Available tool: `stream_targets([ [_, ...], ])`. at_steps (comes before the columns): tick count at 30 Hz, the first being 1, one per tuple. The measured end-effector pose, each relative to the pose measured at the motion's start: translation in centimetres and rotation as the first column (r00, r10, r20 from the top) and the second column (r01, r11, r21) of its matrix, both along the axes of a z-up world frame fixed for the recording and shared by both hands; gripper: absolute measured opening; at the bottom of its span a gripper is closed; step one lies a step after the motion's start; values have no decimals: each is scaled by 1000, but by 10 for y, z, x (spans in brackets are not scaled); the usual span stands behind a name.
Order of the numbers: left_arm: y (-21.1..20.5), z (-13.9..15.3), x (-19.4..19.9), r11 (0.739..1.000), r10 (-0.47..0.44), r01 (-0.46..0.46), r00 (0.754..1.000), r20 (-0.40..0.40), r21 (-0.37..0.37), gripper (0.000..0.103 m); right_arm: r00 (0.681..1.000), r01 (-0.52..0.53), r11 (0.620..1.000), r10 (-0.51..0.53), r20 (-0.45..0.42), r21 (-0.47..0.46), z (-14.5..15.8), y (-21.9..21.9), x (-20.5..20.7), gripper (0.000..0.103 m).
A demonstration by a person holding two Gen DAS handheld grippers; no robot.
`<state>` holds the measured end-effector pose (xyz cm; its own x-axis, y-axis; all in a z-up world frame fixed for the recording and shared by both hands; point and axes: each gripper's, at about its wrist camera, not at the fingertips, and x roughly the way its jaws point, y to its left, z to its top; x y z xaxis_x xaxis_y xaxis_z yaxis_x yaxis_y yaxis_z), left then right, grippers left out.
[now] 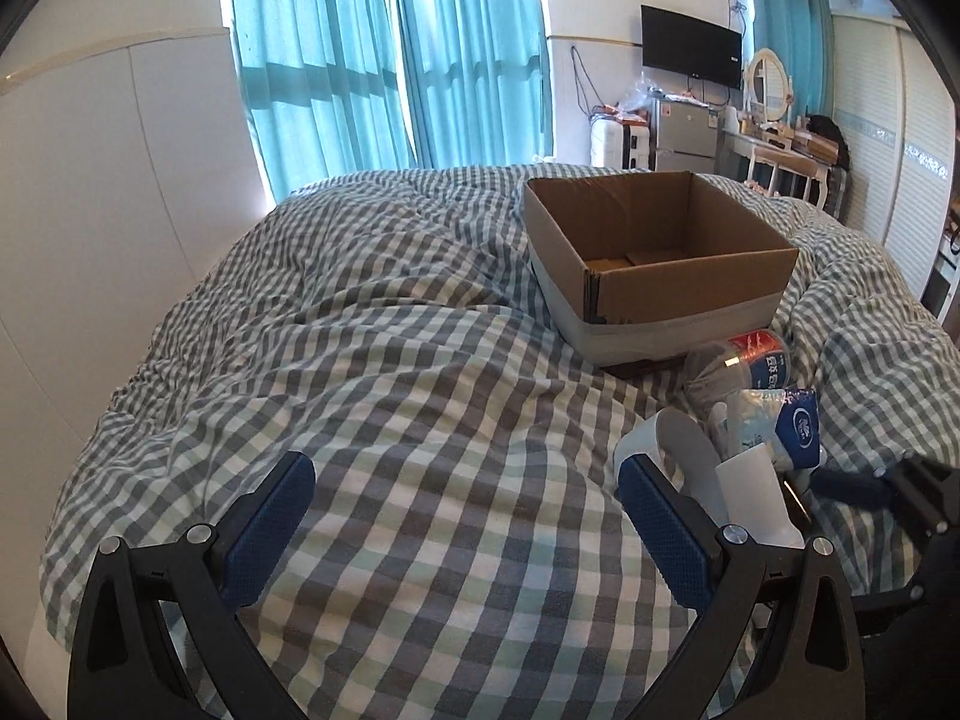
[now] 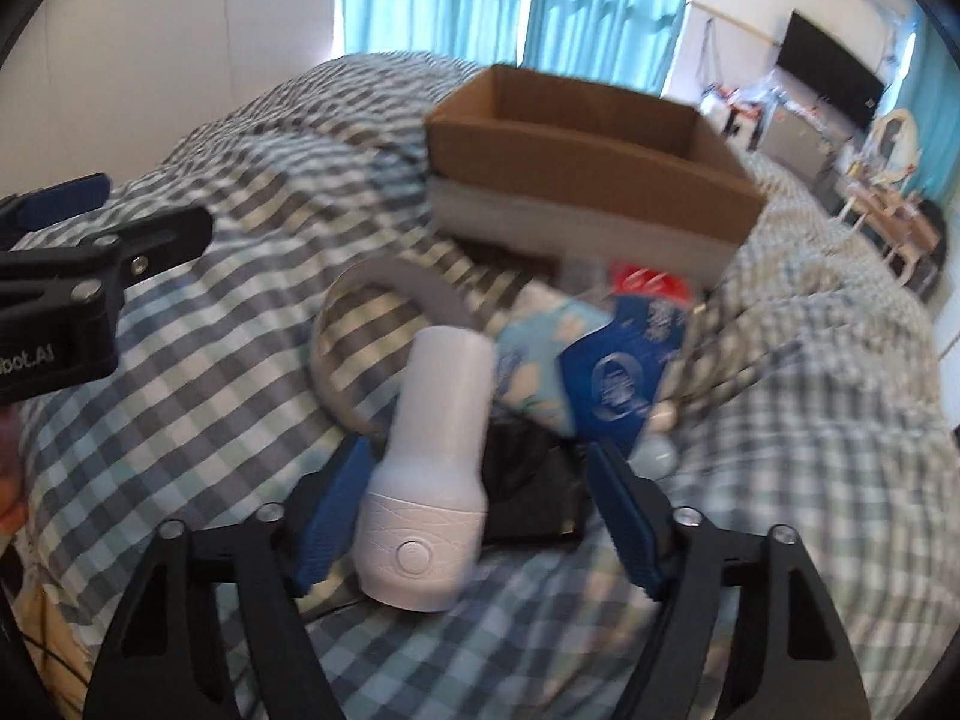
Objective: Organize objects
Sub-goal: 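Grasp the tape roll with the left gripper while the right grasps the white device, then drop the tape roll and white device into the box with both grippers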
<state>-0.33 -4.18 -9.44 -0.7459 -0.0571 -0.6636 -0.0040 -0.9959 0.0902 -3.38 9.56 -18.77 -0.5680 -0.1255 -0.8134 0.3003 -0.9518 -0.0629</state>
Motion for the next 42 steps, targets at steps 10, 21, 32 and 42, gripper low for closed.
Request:
stream_targets([
  [10,14,-1,0,999,-47,47,999,15,11,103,998,17,999,-19,-65,-30,25,15,15,42],
  [21,87,-25,-30,968,-237,246,963,125,-57,67,981,137,990,-141,-133,-40,49,58,8,42],
  [32,89,-41,-41,975,-189,207,965,183,-80,11,983,135,990,-138,-124,-36,45,55,8,42],
  [42,68,0,-28,986,-166,166,984,68,9,4,977,141,989,-147,-152,-51,69,58,4,42],
])
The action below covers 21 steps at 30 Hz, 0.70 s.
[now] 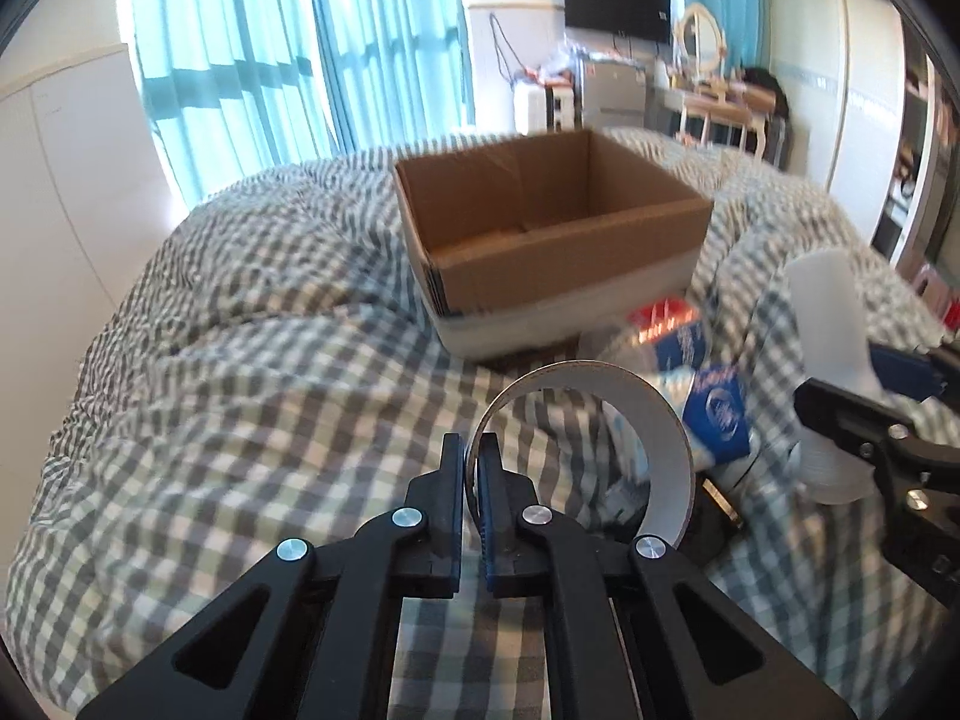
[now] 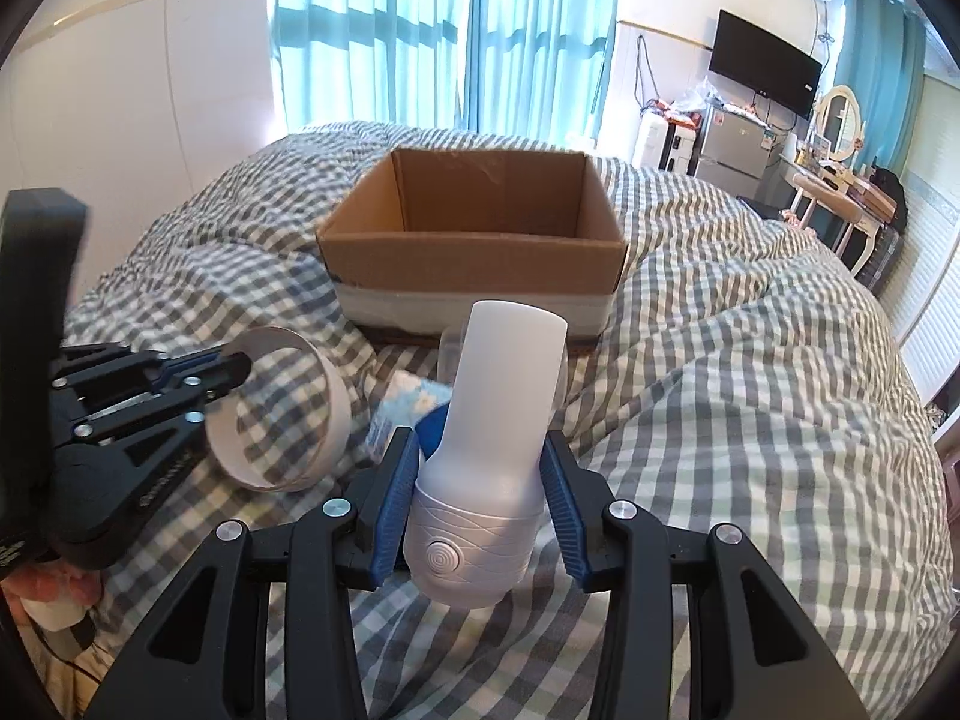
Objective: Organize objects
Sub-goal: 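Drop the tape roll and white device into the box with both grippers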
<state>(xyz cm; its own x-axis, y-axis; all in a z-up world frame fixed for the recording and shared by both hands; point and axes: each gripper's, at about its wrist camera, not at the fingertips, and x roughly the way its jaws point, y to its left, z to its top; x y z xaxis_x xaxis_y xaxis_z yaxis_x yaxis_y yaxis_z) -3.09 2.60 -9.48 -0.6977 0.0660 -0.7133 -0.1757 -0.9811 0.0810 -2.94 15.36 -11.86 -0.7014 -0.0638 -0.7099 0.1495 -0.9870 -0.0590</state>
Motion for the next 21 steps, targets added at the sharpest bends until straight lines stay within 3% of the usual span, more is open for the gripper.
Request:
stream_targets([
  [10,-13,65,-25,997,19,-9,992,-124,80,4,996,-41,999,43,-72,18,48,-8,-43,42],
  [15,-26,100,-59,993,57,-38,984,-169,113,4,994,-77,997,77,-81,4,74,-13,-82,42],
  [21,-33,121,-107,989,95,-71,976,-195,127,4,990,-102,995,102,-100,12,100,-19,-135,42],
])
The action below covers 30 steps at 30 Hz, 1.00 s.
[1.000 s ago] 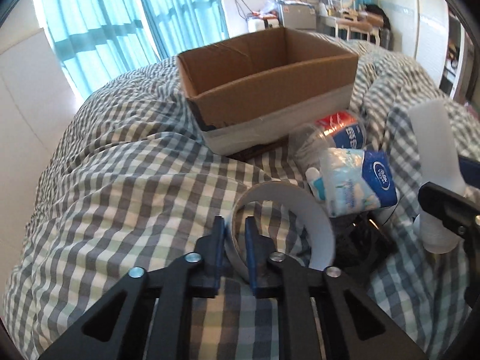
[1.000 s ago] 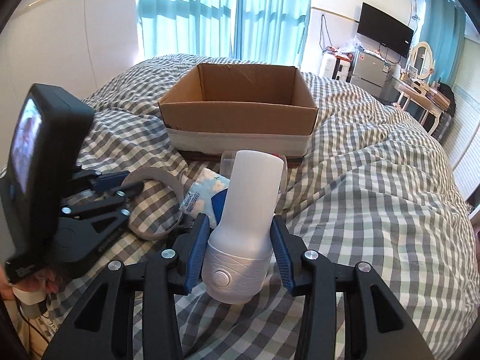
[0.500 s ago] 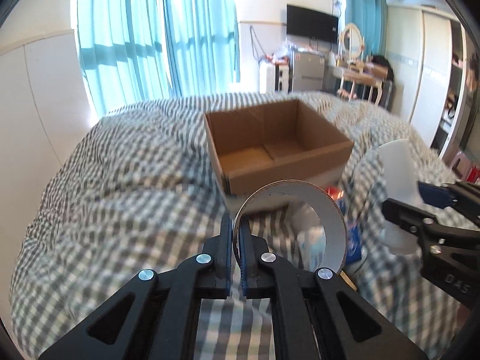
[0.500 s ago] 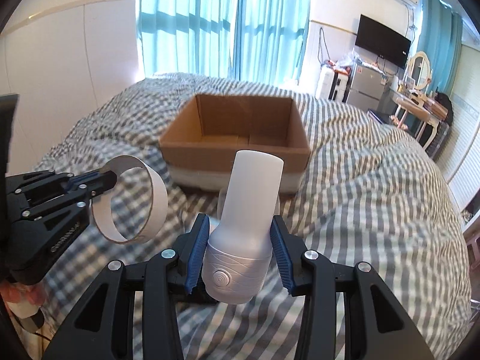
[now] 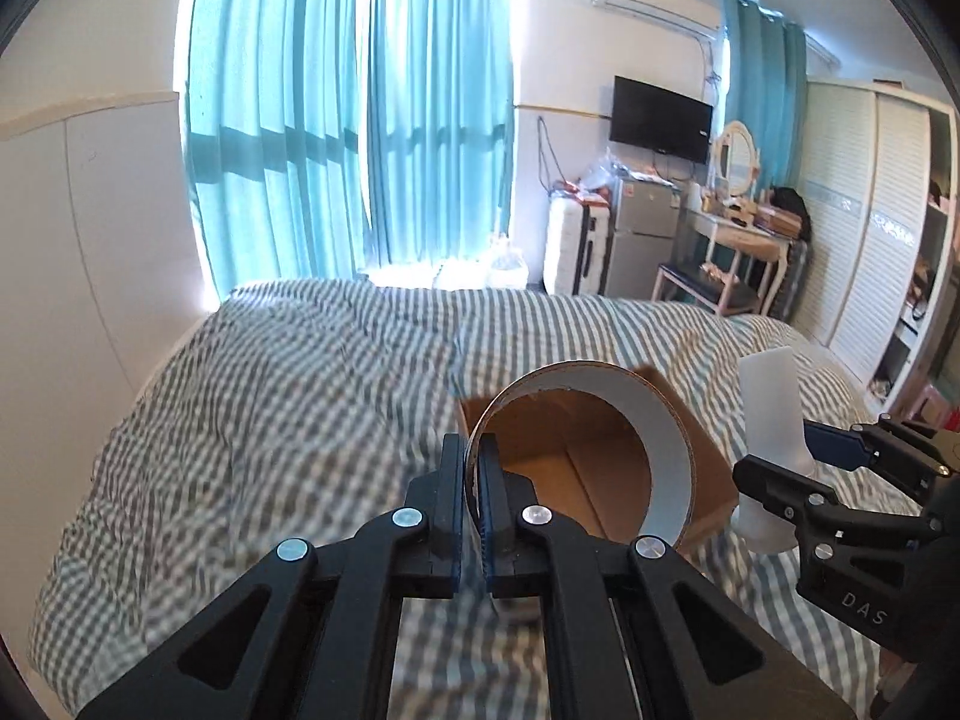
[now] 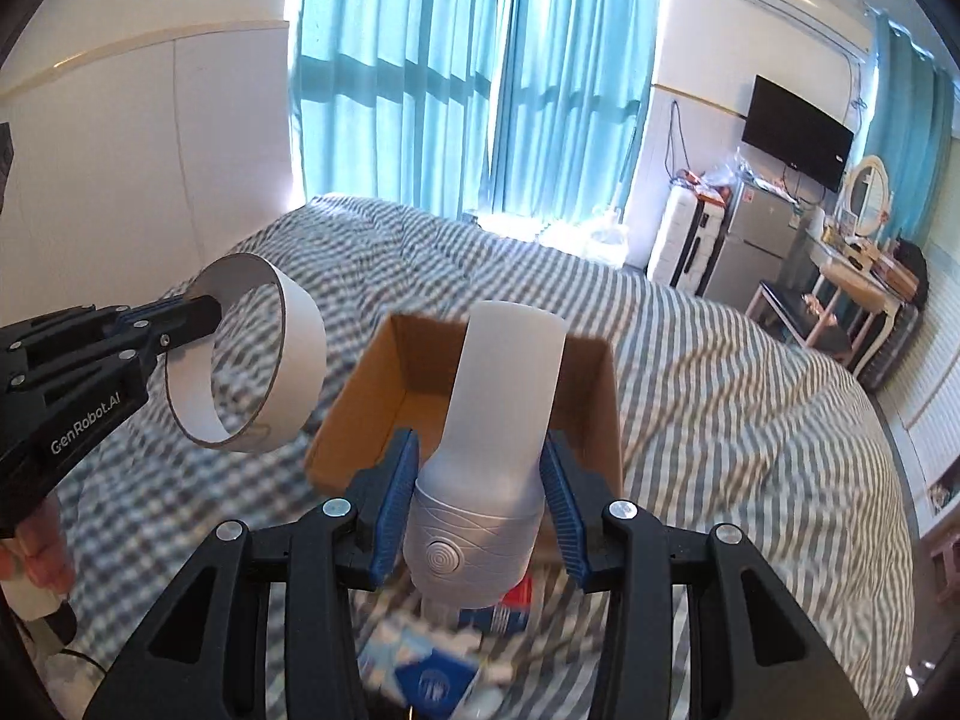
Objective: Organize objects
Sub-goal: 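Drop the tape roll and white device into the box with both grippers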
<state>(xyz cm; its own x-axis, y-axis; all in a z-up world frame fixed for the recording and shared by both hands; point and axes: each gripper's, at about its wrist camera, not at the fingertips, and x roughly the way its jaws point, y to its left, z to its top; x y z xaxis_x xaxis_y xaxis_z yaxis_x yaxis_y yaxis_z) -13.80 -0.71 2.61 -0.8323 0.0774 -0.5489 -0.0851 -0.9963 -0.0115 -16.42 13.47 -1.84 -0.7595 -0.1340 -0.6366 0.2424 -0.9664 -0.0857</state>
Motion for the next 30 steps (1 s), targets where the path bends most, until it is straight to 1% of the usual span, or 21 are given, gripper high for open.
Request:
stream_targets([
  [4,-1,3,-34,1000,11,-11,1000,2,4,4,1000,-14,1000,14,-6,7,7,-5,-40,42],
  [7,0,-2,-58,1000,21,-21,1000,7,-11,4,1000,-31,999,31,1,13,3,-9,-68,42],
  [11,-1,-23,-92,999,31,-30,998,49,-25,4,999,-44,999,44,20,13,-10,-12,-104,42],
  [15,4,-43,-115,999,19,-16,997,81,-44,4,997,-60,998,60,49,14,-30,-16,-140,42],
  [18,12,-56,-126,997,7,-1,996,84,-76,4,995,-65,998,65,70,6,-46,-14,-156,42],
  [21,18,-70,-136,995,-6,16,994,110,-94,4,994,-63,998,63,86,4,-62,-9,-165,42],
  [24,22,-82,-141,993,-1,16,992,124,-121,4,992,-61,998,63,107,-22,-76,-1,-170,42],
  [26,26,-89,-142,994,-33,49,988,153,-98,4,991,-56,998,59,122,-31,-84,3,-170,42],
  [28,31,-93,-139,994,-63,76,985,159,-79,4,990,-52,998,55,130,-30,-90,7,-167,42],
  [30,38,-96,-134,992,-82,96,983,162,-80,4,990,-42,999,46,134,-30,-91,14,-161,42],
])
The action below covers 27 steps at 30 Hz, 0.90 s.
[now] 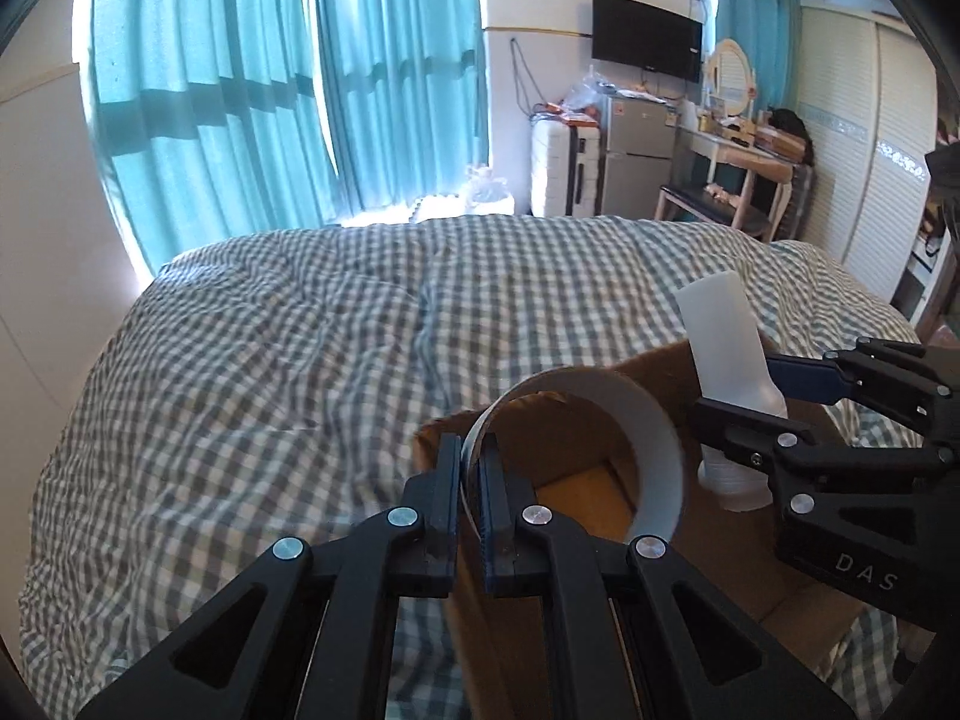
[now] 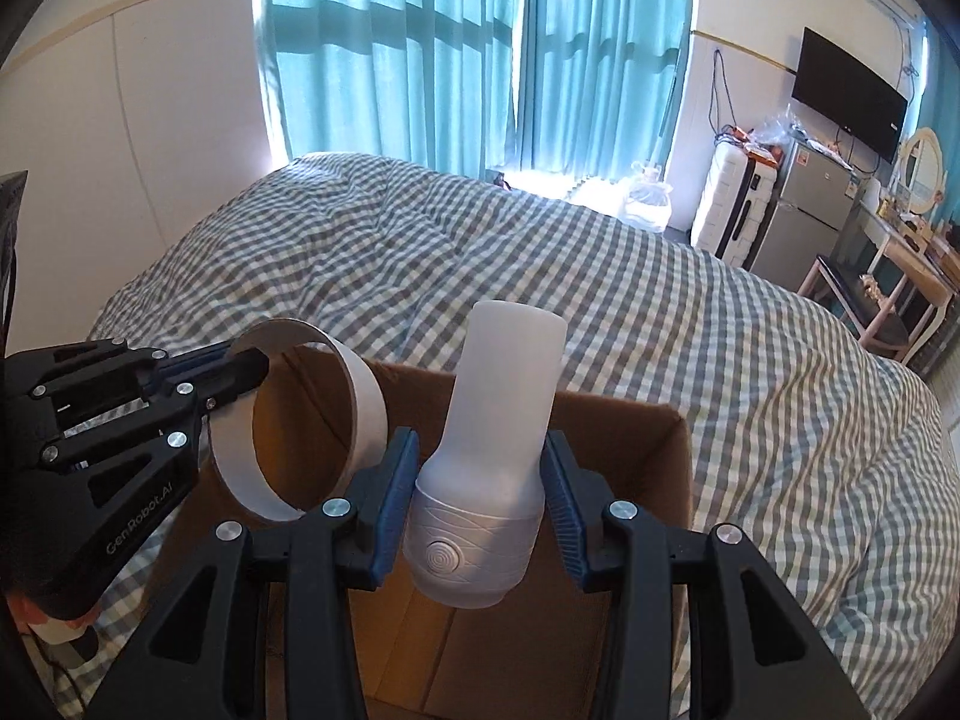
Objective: Organize objects
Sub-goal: 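Drop the tape roll and white device into the box with both grippers, then grasp the black phone with the left gripper while the right grasps the tissue pack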
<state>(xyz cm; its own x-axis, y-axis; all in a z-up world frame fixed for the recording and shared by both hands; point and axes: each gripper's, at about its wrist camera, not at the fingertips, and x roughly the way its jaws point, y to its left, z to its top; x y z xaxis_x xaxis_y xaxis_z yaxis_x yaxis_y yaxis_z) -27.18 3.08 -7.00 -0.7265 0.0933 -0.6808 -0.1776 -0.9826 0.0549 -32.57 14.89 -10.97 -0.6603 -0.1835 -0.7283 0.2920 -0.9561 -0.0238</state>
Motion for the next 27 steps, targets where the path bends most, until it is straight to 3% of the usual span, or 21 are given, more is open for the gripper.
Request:
stream_targets([
  [2,7,0,4,1000,-20,21,1000,13,-9,8,1000,12,1000,-12,-6,-1,3,7,8,44],
  [4,13,1,7,999,-38,38,998,43,-9,16,999,39,999,-39,-25,3,12,14,17,66],
  [5,15,2,10,999,-46,47,997,58,-5,24,998,54,999,-54,-37,1,18,18,22,73],
  [6,17,4,14,999,-51,51,996,72,1,28,997,63,998,-63,-49,-5,24,23,29,73],
  [7,20,7,18,999,-53,53,996,77,5,37,996,67,998,-68,-58,-14,32,27,37,73],
  [8,21,12,25,998,-55,55,996,70,14,55,995,69,997,-70,-66,-19,39,31,45,73],
  [9,22,16,32,998,-54,53,997,56,22,66,994,74,997,-76,-76,-18,46,34,52,73],
  [10,22,20,39,998,-52,51,998,40,28,89,992,83,997,-83,-93,-7,55,37,62,73],
  [11,24,26,45,998,-53,52,998,17,27,100,990,91,996,-90,-106,5,61,39,70,74],
  [14,30,41,59,999,-26,25,999,-19,-32,100,984,112,993,-107,-142,30,82,46,98,76],
  [18,30,57,83,999,-2,1,999,-35,-41,100,981,122,992,-118,-155,15,97,59,136,76],
  [25,11,67,126,998,51,-52,998,-42,-27,100,985,101,995,-104,-139,-26,89,64,189,77],
  [27,4,63,139,996,85,-85,996,-24,-10,100,988,88,995,-93,-127,-42,81,61,204,83],
])
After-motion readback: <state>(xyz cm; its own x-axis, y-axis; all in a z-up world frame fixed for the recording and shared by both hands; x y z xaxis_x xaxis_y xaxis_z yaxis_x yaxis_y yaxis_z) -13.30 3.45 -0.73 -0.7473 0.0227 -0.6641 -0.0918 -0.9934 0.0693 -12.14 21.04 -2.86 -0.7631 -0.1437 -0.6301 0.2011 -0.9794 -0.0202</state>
